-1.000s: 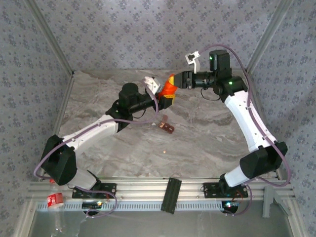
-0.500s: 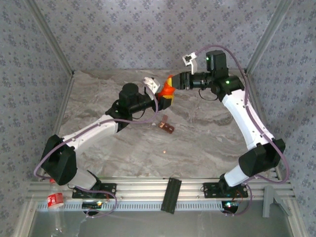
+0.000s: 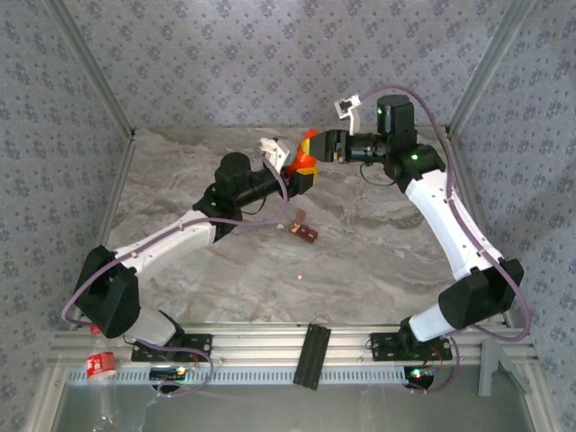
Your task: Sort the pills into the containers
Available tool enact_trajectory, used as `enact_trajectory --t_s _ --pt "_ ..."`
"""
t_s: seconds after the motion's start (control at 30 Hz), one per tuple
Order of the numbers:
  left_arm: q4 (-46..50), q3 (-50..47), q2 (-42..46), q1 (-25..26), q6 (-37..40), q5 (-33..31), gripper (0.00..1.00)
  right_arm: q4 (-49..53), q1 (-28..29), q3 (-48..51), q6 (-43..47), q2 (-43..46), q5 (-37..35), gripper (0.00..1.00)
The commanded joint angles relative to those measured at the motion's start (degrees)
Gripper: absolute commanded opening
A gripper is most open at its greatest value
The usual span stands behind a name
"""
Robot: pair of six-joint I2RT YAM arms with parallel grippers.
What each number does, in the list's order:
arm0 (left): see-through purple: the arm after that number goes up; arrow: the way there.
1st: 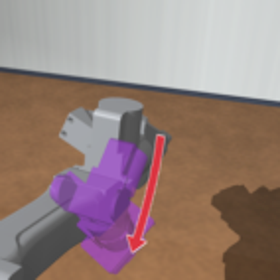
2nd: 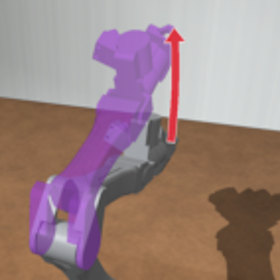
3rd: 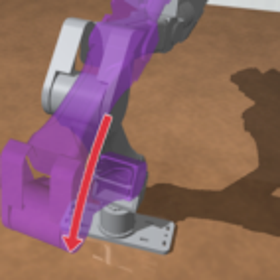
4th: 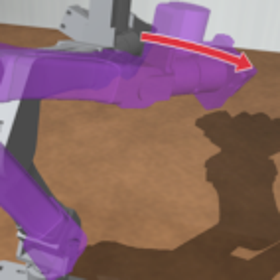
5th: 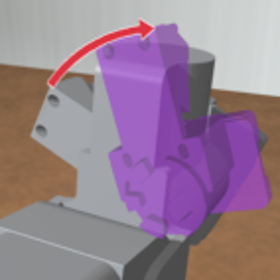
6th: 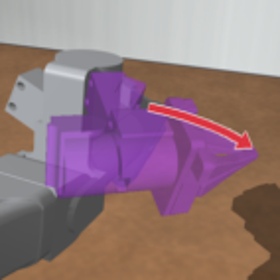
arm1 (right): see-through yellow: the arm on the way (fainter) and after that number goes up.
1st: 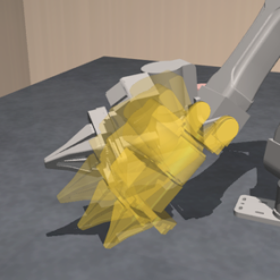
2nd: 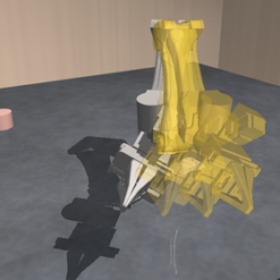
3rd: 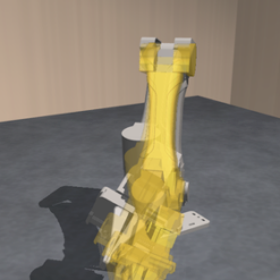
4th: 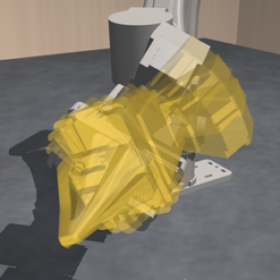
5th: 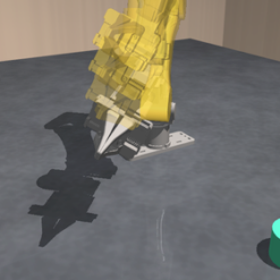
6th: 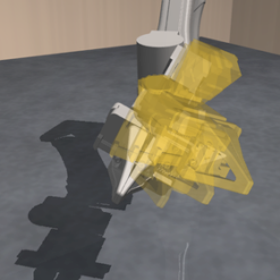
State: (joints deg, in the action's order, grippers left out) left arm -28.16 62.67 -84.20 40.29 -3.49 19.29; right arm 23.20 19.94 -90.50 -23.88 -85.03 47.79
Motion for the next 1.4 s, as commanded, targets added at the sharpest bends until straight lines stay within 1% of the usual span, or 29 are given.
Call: enact_trajectory --t_s 0.0,0.1,0.23,0.37,0.47,0.57,0.73,0.83,1.13,1.3,1.37 --pt "-6.12 2.63 1.36 0.30 0.55 -1.22 0.00 2.55 0.42 -0.29 -0.72 2.55 0.87 0.80" --pt "-6.12 2.65 1.40 0.25 0.57 -1.18 0.00 3.08 -0.48 -0.51 -0.42 3.91 0.56 0.86" --pt "-6.36 2.63 1.27 0.23 0.25 -0.75 0.00 2.41 -3.79 0.19 -0.72 6.70 0.90 0.92" --pt "-7.17 2.55 1.22 0.23 -0.70 -0.13 0.00 -2.67 -7.70 2.63 -2.92 10.24 2.24 0.94" --pt "-8.92 2.28 1.06 0.17 -2.39 -0.15 0.00 -9.24 -9.15 5.27 -5.07 12.19 0.34 0.95" --pt "-11.28 2.28 0.56 0.14 -4.92 0.05 0.00 -14.23 -8.99 7.53 -7.63 12.57 -1.28 0.94" --pt "-14.00 3.22 -0.96 0.20 -8.58 1.18 0.00 -17.16 -7.29 7.11 -9.78 10.30 -2.16 0.94" --pt "-14.20 3.58 -1.47 0.14 -9.06 1.37 0.00 -17.41 -5.51 6.34 -9.53 9.39 -3.09 0.93" --pt "-13.98 3.68 -1.73 0.14 -9.26 1.63 0.00 -18.36 -2.71 4.22 -9.72 6.58 -3.40 0.90" --pt "-13.90 3.75 -1.85 0.16 -9.26 1.89 0.00 -18.39 -1.76 2.82 -9.59 5.32 -3.34 0.87" --pt "-13.84 3.85 -2.08 0.15 -9.26 2.06 0.00 -18.15 -1.38 2.02 -9.34 4.82 -3.32 0.84"
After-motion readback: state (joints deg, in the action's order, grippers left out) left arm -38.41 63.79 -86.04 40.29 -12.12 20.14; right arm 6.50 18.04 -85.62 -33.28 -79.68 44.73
